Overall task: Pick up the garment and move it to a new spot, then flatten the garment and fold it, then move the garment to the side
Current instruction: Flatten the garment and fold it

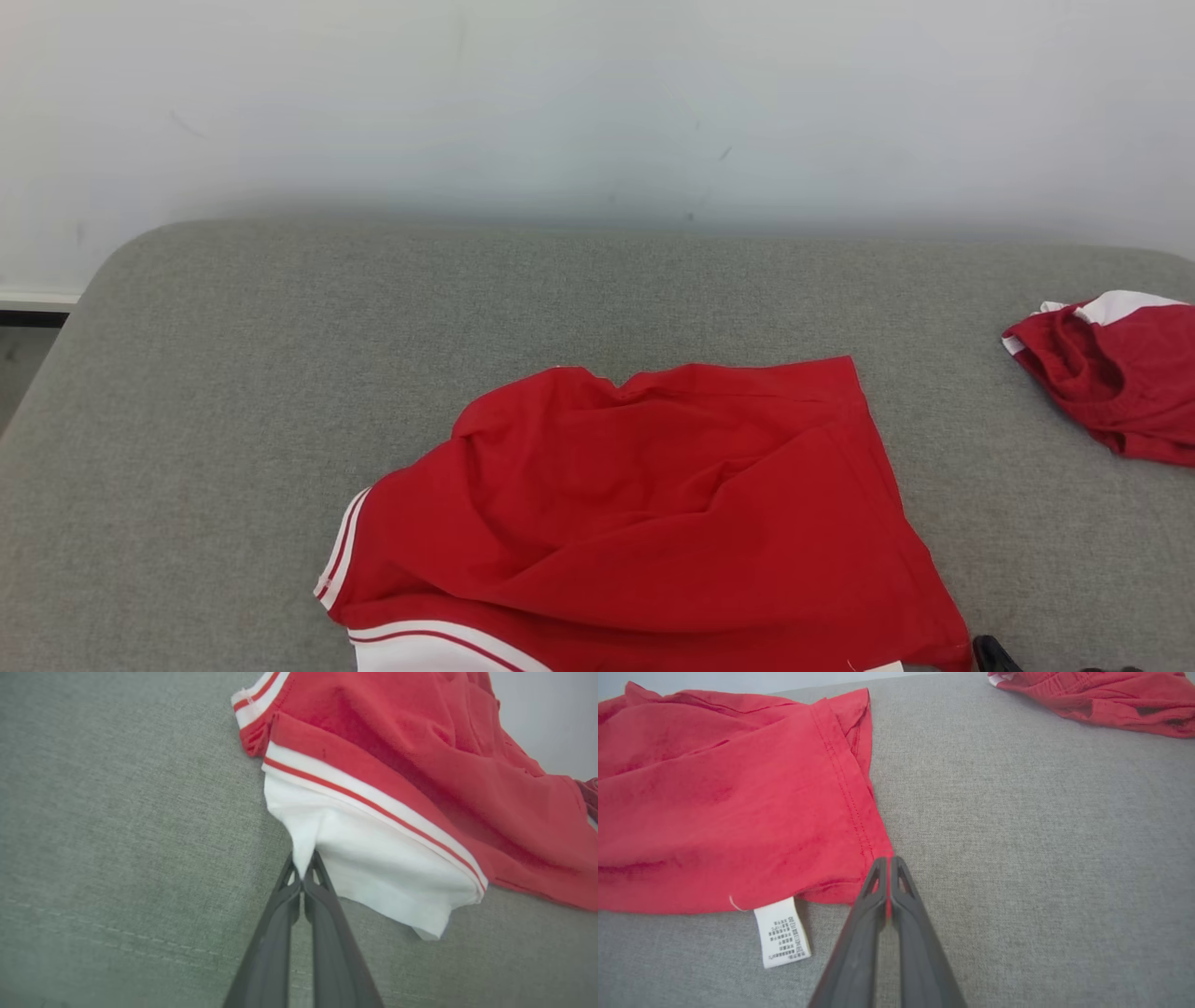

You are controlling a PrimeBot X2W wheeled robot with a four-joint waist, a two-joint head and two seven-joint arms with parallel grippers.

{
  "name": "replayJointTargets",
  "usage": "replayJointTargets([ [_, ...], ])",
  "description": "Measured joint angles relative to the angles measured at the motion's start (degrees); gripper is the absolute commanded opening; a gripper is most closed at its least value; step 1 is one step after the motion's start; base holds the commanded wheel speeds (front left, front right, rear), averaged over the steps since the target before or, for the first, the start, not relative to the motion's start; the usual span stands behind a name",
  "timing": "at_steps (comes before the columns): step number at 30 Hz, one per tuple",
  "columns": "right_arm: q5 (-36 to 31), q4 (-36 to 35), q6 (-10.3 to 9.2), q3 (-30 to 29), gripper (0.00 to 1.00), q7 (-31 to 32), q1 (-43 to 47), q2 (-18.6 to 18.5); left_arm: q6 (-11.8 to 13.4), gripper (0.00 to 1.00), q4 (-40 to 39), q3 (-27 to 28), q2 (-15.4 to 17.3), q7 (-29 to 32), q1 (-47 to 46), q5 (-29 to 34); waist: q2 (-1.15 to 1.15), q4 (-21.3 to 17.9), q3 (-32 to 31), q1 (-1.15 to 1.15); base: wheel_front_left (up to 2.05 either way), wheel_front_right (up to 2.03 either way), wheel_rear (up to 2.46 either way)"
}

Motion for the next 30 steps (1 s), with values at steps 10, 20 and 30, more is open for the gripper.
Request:
replayJointTargets([
  [10, -3.4, 4.2, 0.00, 0.7, 1.00, 1.0, -2.9, 1.2, 0.9, 1.00, 0.3, -0.9, 0.1, 1.7, -0.1, -0.9, 0.00, -0.1, 0.6, 0.00, 0.00, 0.00, 0.00],
  [20, -3.4, 9.1, 0.00, 1.9, 0.05, 0.5, -5.4, 1.8, 0.9, 1.00, 5.0, -2.4, -0.3, 0.6, -3.8, -0.4, 0.00, 0.6, 0.8, 0.00, 0.00, 0.00, 0.00],
  [30, -3.1, 4.5, 0.00, 1.4, 0.00, -4.6, -3.8, 0.6, 0.3, 0.00, 2.1, -2.5, 0.1, -1.5, -2.1, 0.2, 0.00, 0.6, 1.0, 0.00, 0.00, 0.00, 0.00],
])
